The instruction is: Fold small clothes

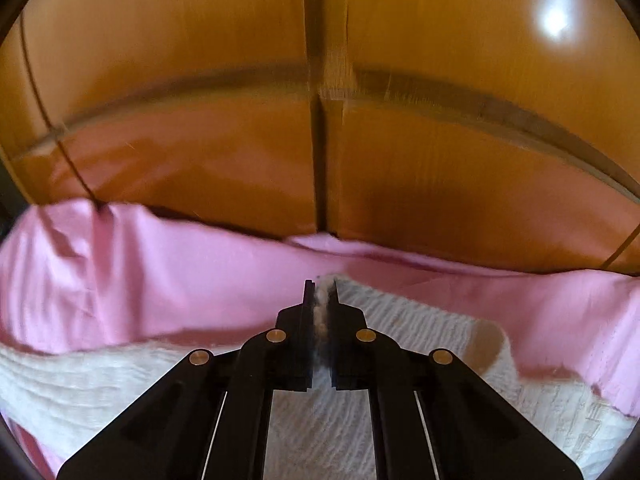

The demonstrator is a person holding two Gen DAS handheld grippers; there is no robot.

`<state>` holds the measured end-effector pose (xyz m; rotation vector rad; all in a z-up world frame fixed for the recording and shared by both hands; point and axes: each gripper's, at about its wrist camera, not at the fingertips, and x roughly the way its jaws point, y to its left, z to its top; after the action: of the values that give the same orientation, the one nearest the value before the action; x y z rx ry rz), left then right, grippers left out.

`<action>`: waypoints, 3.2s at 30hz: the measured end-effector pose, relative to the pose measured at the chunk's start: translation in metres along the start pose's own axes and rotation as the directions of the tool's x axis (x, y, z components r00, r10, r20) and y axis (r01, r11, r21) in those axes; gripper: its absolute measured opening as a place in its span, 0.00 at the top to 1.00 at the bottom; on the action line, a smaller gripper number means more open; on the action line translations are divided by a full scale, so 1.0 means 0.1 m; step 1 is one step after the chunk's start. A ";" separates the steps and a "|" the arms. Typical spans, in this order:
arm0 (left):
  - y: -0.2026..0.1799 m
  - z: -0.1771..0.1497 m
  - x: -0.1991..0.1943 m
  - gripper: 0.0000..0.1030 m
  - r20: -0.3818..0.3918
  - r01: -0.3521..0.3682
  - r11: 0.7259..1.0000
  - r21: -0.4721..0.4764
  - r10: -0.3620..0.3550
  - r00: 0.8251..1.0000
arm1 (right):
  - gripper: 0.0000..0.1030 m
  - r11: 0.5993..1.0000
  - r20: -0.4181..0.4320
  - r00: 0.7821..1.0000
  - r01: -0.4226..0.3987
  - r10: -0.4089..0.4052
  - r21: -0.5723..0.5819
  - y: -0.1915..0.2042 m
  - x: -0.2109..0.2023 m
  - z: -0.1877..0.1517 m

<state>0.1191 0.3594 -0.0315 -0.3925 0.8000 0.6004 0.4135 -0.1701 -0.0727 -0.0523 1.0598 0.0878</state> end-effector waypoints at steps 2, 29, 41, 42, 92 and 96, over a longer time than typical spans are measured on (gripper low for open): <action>-0.01 -0.10 0.24 0.96 -0.093 -0.058 0.998 0.000 0.058 0.994 | 0.95 1.000 -0.026 1.000 0.000 0.000 0.020 -0.01 0.07 -0.09; -1.33 -2.45 -1.17 0.75 -0.573 0.865 0.501 -0.016 -0.714 0.403 | 0.23 0.893 -0.101 0.975 -0.136 0.197 0.428 -1.98 -2.48 -4.06; -1.08 -2.37 -1.26 0.95 -0.574 0.792 0.597 0.131 -0.605 0.551 | 0.95 0.946 -0.158 0.949 -0.237 0.275 0.221 -1.65 -2.87 -4.23; -1.11 -2.47 -1.17 0.95 -0.590 0.765 0.627 0.150 -0.564 0.578 | 0.95 0.948 -0.189 0.942 -0.237 0.278 0.213 -1.65 -2.82 -4.30; -2.76 -2.36 -1.37 0.39 -0.587 0.816 0.520 0.252 -0.588 0.556 | 0.94 0.734 0.128 0.946 0.142 -0.299 0.664 -4.23 -2.95 -2.29; -2.71 -2.29 -1.37 0.38 -0.574 0.817 0.528 0.233 -0.603 0.554 | 0.94 0.853 0.240 0.967 -0.050 -0.089 0.519 -3.24 -2.79 -1.68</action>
<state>0.0905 -0.0197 -0.0458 -0.3619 1.0712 -0.5392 0.1642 -0.5204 0.0888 0.4352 0.7929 -0.2123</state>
